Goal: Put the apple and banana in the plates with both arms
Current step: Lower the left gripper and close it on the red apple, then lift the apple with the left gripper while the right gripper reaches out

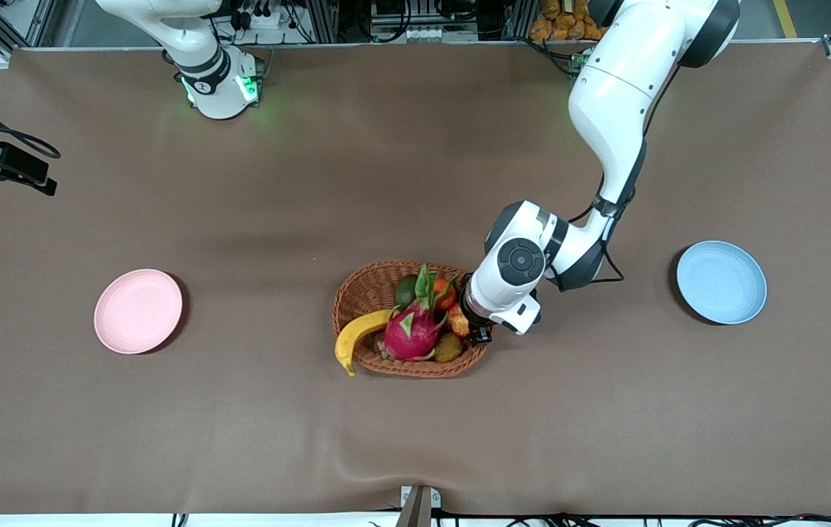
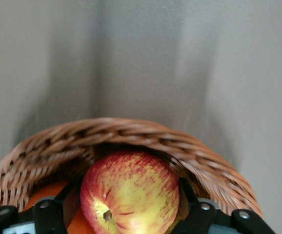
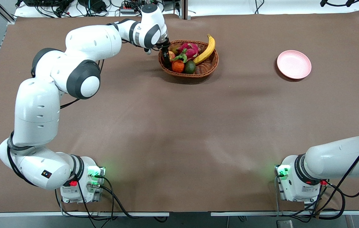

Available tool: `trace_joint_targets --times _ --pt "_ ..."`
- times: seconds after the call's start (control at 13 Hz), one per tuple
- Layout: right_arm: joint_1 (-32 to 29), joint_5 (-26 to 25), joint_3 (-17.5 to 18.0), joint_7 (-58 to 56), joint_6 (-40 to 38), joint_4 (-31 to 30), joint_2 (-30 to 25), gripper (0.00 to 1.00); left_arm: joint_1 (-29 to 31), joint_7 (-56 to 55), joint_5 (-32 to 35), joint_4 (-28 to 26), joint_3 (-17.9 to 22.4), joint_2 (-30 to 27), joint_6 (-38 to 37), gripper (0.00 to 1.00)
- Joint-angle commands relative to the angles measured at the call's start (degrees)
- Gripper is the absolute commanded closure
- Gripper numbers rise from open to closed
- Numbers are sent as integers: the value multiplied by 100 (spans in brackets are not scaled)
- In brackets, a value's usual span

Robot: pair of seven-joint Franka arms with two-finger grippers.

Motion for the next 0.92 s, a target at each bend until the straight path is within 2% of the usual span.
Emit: trace_joint_targets --times 0.0,0.31,0.46,0.85 --pt "26 51 -11 48 42 0 -20 0 32 181 -40 48 23 -439 -297 100" --pt "25 51 -11 48 94 -9 32 0 85 830 -49 39 58 -1203 -763 100" --pt "-1 60 -11 -21 278 17 94 0 277 1340 -76 31 23 -1616 -1253 100" --pt "113 -80 -19 -829 288 184 340 0 646 2746 -102 22 23 -2092 -2380 100"
